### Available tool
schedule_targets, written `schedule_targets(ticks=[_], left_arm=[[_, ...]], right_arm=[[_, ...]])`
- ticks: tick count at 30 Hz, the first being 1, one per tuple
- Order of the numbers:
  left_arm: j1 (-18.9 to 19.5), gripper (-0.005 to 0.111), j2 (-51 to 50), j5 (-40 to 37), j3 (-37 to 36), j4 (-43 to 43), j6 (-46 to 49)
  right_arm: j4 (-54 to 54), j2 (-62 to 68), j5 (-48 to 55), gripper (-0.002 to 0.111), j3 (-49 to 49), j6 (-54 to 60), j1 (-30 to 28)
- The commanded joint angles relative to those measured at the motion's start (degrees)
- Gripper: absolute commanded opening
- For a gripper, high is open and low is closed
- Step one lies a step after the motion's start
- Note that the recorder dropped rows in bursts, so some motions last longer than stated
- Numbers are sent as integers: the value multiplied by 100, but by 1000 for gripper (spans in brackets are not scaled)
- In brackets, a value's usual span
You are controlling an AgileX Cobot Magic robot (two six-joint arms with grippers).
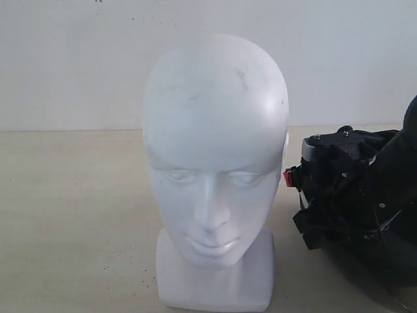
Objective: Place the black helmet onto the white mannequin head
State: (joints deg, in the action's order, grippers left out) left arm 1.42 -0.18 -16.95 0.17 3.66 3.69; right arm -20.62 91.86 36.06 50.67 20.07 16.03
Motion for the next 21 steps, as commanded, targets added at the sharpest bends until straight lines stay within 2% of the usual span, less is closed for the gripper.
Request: schedule_targets(ticks=[1,3,8,11,15,21], left_arm=[[19,4,18,7,-17,-9,-56],[19,4,18,7,-17,-9,-56],[19,4,18,7,-17,-9,-56],[19,4,18,7,-17,-9,-56],[19,4,18,7,-17,-9,-56],[19,4,18,7,-17,-9,-56]], right_arm=[[37,16,9,34,24,-22,-6],[37,16,9,30,24,-50,-6],[37,16,41,29,60,-110,-6],[37,16,311,24,237,-176,-6],[55,16,924,1,741,-167,-6],[340,16,1357,0,1294,-167,-6]])
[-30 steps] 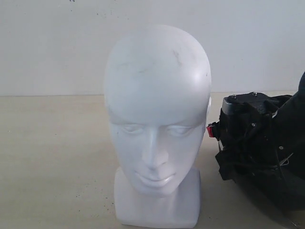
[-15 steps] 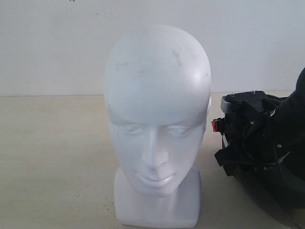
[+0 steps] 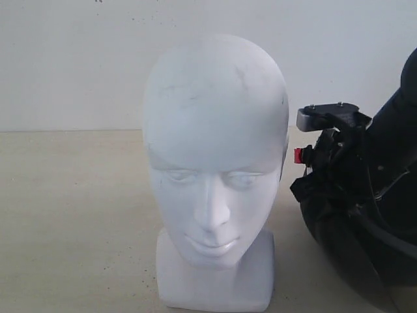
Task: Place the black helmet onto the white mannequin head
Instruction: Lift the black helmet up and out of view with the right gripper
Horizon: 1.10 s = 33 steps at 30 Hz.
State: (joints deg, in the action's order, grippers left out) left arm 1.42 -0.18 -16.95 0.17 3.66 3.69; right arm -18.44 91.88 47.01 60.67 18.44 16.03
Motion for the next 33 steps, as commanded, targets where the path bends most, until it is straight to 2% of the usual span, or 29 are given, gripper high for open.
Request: schedule_targets(ticks=[1,20,33], left_arm=[[19,4,18,7,-17,-9,-56],[19,4,18,7,-17,-9,-56],[19,4,18,7,-17,-9,-56]], right_arm=[[174,13,299,0,339,-4,-6],[381,-74,252,0,405,272,-6],[640,-1688,-6,0,539,306,-6]])
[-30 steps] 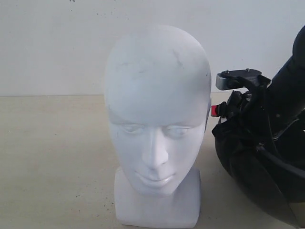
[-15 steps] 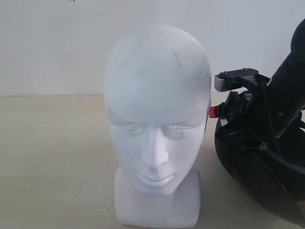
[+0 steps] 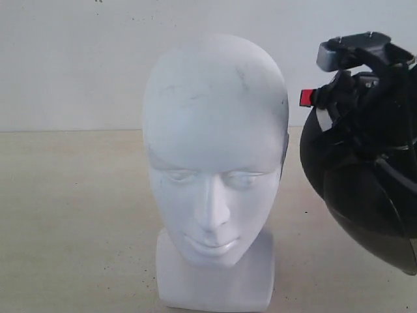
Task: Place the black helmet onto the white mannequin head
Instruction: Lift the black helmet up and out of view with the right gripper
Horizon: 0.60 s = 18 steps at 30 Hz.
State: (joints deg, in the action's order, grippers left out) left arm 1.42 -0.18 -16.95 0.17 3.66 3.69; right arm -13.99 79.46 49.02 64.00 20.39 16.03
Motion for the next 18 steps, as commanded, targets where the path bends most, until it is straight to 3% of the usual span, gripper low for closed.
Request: schedule_targets(ticks=[1,18], left_arm=[[19,4,18,7,-17,-9,-56],[19,4,18,7,-17,-9,-56]], right_arm=[[223,-594,-159,0,329,126,-6],[-320,-1575,298,0,2118,165,-6]])
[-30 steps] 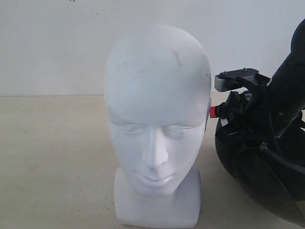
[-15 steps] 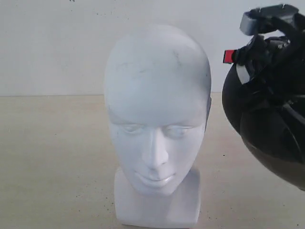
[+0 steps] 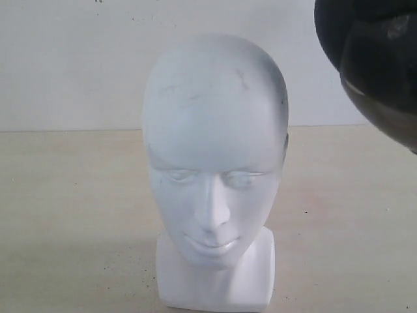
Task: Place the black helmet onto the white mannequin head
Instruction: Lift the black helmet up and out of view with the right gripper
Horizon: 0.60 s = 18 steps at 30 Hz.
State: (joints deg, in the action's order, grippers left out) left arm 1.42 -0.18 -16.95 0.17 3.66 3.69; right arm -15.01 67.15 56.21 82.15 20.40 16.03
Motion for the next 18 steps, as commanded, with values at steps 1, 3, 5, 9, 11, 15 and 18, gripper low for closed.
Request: schedule_targets(ticks=[1,3,5,9,11,15,18], left_arm=[[19,4,18,7,-17,-9,-56],[19,4,18,7,-17,-9,-56],[19,4,18,7,-17,-9,-56],[19,4,18,7,-17,-9,-56],[19,4,18,7,-17,-9,-56],[19,4,18,7,-17,-9,-56],[19,4,18,7,-17,-9,-56]], right_arm=[[-385,-415,-448,0,329,234,-6],[-840,-568,-534,0,329,546,-6],[-1525,-686,-573,0,329,1069,-6],[-3069,-770,-590,0,329,2135,-6],[-3719,-770,-700,0,329,2554,-6],[-4646,-770,-958,0,329,3172,-6],[-5277,-770,-1103,0,329,3586,-6]])
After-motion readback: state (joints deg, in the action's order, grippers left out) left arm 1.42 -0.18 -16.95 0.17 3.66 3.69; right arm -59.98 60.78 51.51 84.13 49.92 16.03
